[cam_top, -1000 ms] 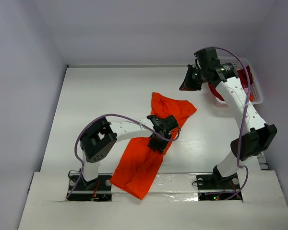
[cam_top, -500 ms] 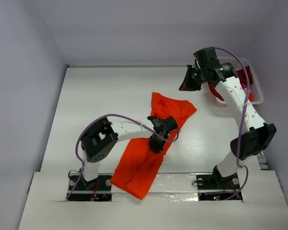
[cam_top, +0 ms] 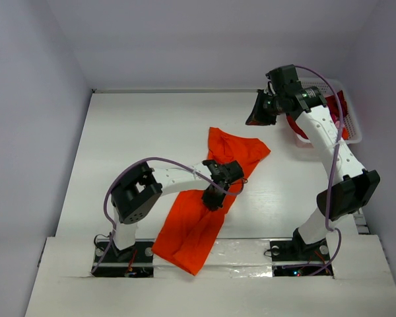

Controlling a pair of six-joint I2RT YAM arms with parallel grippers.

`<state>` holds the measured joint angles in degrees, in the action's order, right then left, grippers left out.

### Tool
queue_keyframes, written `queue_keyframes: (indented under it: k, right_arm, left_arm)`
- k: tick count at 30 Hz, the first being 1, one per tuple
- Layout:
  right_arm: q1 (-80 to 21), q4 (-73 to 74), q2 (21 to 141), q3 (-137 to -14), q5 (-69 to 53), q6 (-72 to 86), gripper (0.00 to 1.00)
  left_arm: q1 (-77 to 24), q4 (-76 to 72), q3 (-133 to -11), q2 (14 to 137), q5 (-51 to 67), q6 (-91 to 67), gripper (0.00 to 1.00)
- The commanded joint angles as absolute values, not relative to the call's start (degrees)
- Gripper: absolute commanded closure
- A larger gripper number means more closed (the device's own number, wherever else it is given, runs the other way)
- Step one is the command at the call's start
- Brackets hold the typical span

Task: Fold and stack the t-shirts
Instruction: Fold the tshirt

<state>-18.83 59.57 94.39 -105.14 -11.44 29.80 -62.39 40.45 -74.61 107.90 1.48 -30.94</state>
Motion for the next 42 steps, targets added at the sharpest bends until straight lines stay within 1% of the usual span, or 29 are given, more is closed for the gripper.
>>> queue_keyframes:
  k: [1,11,18,24,28,32,37,40,42]
  right_arm:
    - [-18.6,57.9,94.6,-105.3,-12.3,29.3,1.0]
    - [-18.6,57.8,94.8,-105.4,-12.9,29.4,1.0]
    - [-18.6,58.1,95.3,-106.6,-12.9,29.3,1.0]
    - [-18.6,58.4,95.4,-107.0,-12.7,29.2,1.0]
    - [-18.6,58.4,95.4,-107.0,-12.6,29.1,1.0]
    - [-18.6,58.4,95.5,-107.0,-12.8,29.2,1.0]
    - [-18.6,58.4,95.6,-107.1,-12.7,29.2,1.0]
    - [-18.6,58.6,95.7,-107.3,-12.5,29.1,1.0]
    - [-18.6,58.7,95.8,-107.5,-12.4,29.1,1.0]
  left_arm:
    - [-62.1,43.1,-76.4,103.6,-1.8,-32.6,0.94]
    - [-61.0,45.0,-78.6,101.0,-4.7,-34.1,0.94]
    - [-60.5,47.2,-78.6,102.0,-5.5,-34.5,0.93]
    - [-58.1,48.4,-77.3,102.1,-7.2,-35.3,0.93]
    - [-58.1,48.0,-77.1,101.1,-6.8,-35.2,0.93]
    - [-58.1,46.3,-77.6,100.1,-3.3,-33.8,0.93]
    - [-58.1,44.9,-78.6,99.8,-1.8,-31.2,0.93]
    - [-58.1,44.6,-79.2,99.1,-1.3,-30.1,0.95]
    - [-58.1,44.6,-79.1,99.1,-0.7,-29.5,0.98]
